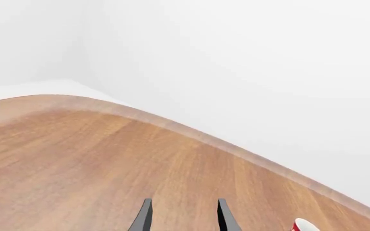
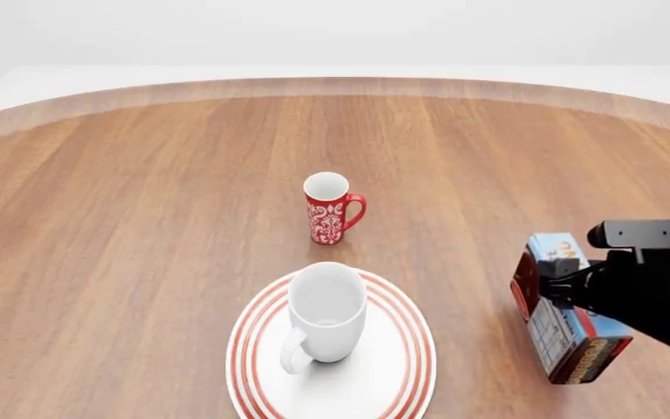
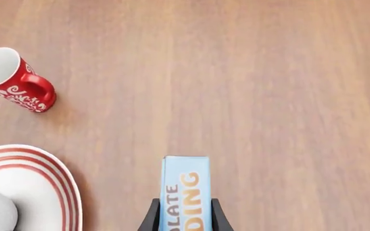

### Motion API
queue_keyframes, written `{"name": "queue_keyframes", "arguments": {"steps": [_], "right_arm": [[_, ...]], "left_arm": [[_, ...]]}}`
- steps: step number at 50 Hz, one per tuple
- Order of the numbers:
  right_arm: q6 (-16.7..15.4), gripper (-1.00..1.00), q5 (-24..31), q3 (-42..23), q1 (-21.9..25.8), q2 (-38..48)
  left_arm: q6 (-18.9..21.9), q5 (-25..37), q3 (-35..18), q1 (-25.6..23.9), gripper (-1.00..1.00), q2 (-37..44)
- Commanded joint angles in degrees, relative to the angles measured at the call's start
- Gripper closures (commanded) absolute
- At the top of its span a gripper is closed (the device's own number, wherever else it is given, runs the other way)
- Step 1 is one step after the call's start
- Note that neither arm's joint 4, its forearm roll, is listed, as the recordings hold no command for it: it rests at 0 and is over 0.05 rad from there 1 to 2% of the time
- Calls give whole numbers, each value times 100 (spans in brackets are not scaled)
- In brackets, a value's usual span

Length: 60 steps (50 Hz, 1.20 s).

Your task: Pick up the white mug and put it on the plate, and put the chocolate pudding to the right of the plate.

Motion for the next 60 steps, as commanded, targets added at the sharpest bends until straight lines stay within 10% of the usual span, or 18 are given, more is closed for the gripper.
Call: {"name": "queue_keyframes", "arguments": {"steps": [1, 24, 25, 60], "right_arm": [[111, 100, -185, 99, -32, 152], [92, 100, -326, 153, -100, 321], [89, -100, -321, 149, -104, 317], [289, -100, 675, -614, -186, -466]], "left_arm": [[3, 7, 0, -2, -100, -7], [3, 7, 0, 1, -100, -8], [3, 7, 0, 0, -100, -8], [-1, 6, 0, 4, -100, -7]]}}
